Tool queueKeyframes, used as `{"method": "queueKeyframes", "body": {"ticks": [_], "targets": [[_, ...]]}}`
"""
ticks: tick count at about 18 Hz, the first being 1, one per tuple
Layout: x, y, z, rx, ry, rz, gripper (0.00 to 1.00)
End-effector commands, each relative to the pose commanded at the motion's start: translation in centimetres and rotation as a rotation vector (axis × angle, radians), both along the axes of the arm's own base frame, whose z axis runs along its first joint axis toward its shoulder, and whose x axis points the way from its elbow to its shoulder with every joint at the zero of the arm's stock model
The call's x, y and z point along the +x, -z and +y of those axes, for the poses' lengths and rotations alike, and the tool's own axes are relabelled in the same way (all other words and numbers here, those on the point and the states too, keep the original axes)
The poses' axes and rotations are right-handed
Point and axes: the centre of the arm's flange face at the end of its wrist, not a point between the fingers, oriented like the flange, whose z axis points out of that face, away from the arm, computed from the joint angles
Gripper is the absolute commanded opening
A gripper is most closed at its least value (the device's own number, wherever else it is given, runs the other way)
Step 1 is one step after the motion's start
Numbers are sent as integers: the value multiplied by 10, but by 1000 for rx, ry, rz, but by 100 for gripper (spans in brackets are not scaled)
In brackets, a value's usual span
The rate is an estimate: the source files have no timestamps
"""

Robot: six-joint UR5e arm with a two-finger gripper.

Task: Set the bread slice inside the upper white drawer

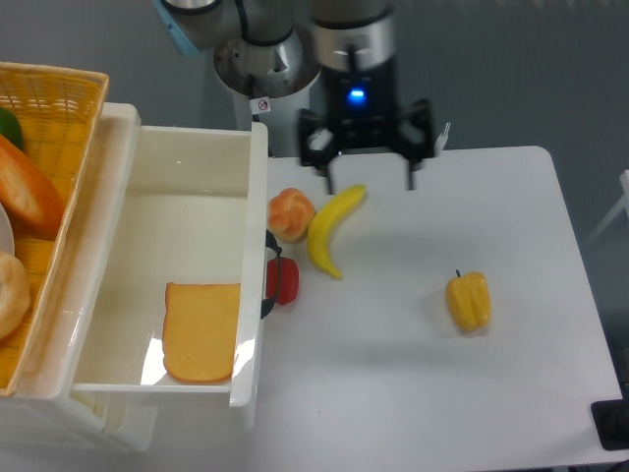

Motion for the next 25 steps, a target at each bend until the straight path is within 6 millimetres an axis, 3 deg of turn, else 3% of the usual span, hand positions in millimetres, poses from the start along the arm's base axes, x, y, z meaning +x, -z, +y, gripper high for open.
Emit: {"method": "queueKeyframes", "body": {"ticks": [6, 14, 15, 18, 21, 25], "targets": [[-52, 49, -34, -96, 65, -59, 100], [-64, 93, -77, -281, 263, -95, 100], [-65, 97, -77, -287, 256, -100, 100], [-73, 133, -75, -286, 269, -157, 100], [-81, 171, -53, -294, 315, -205, 100], [-85, 169, -28, -245, 475, -183, 100]]}}
